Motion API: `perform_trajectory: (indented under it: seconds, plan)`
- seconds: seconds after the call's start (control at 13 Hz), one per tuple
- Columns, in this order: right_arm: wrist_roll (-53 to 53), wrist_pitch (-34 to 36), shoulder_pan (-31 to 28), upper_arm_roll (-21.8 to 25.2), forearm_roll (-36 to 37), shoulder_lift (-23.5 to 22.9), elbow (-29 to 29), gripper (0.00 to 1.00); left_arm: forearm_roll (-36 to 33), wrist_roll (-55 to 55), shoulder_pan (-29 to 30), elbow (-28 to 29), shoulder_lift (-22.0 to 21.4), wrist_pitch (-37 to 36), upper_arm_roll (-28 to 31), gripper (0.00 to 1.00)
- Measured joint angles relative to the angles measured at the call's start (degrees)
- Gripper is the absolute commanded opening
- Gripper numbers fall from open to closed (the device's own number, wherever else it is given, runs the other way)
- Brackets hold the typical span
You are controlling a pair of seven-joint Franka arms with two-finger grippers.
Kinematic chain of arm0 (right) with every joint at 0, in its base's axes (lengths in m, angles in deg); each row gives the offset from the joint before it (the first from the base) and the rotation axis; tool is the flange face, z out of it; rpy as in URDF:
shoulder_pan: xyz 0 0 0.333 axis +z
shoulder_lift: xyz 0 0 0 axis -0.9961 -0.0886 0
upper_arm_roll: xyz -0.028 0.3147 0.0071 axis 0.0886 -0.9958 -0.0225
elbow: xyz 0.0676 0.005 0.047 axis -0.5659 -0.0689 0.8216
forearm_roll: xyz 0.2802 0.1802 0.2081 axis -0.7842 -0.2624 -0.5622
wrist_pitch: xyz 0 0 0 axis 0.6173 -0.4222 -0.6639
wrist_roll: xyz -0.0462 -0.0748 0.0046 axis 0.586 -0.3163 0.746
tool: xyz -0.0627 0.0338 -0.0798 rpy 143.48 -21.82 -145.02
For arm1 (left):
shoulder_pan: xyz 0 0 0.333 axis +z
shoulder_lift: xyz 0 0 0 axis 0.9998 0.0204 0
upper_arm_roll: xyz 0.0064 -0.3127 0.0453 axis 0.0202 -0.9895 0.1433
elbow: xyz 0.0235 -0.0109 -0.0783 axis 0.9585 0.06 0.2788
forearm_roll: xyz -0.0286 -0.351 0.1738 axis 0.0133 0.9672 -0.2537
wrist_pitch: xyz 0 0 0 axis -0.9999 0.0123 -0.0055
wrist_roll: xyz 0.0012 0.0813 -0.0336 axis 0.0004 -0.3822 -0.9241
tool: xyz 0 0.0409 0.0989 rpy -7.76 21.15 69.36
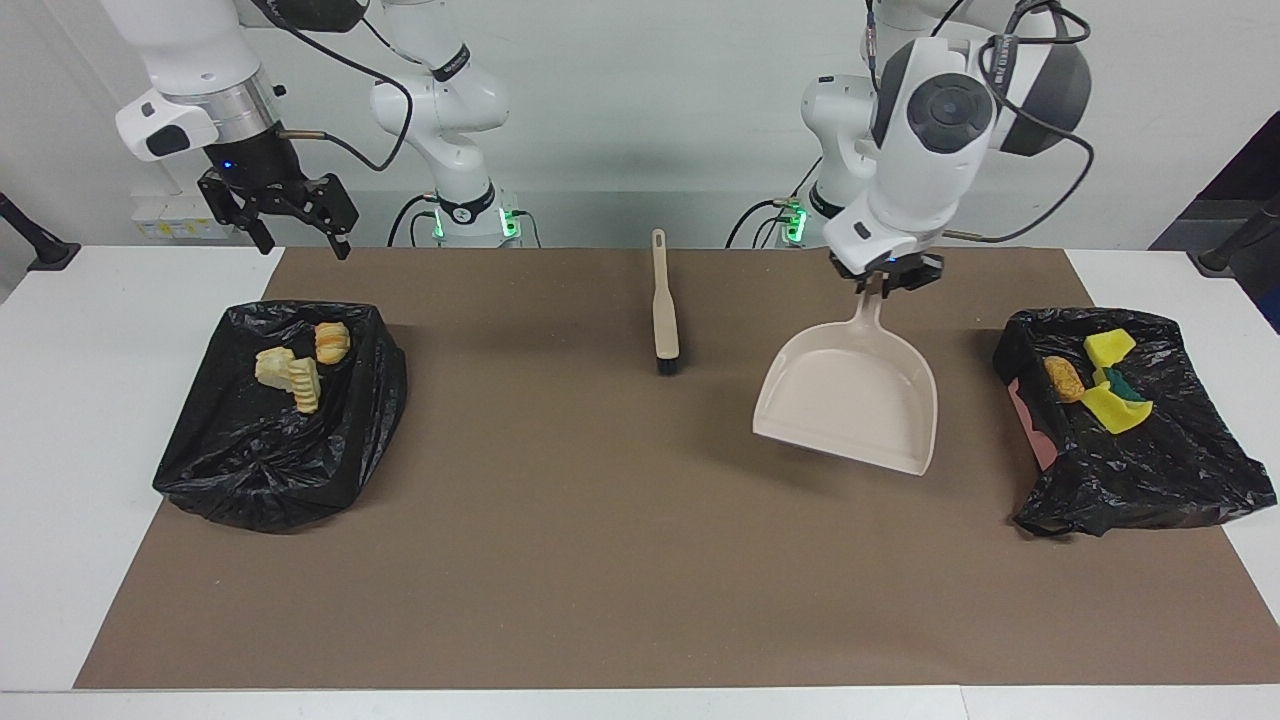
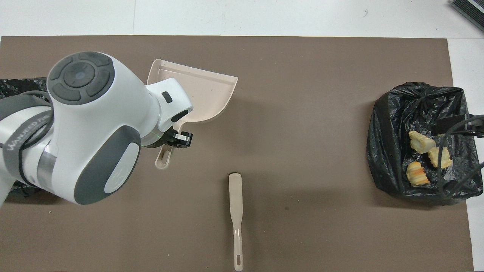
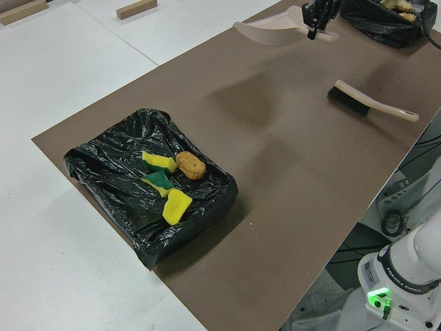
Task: Sweep and dump trash in bin
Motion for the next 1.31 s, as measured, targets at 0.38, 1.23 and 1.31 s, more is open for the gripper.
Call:
perform_trajectory:
  seconds: [0.38, 1.23, 1.31]
  plan:
    - [2.1, 0.2, 0.0, 0.0, 0.0, 0.0, -0.3, 1.00, 1.4, 14.0, -5.9, 1.3, 8.3, 13.1, -0.1, 0.00]
    - [2.1, 0.4, -0.1, 0.1, 0.0, 0.7, -1.5, 1.00, 1.6, 23.8, -10.3, 1.0, 14.4, 22.6, 1.5, 1.00]
    - [2.1, 0.4, -0.1, 0.1, 0.0, 0.8, -1.6, 1.00, 1.6, 23.9, -9.3, 0.8, 13.1, 22.1, 2.2, 1.00]
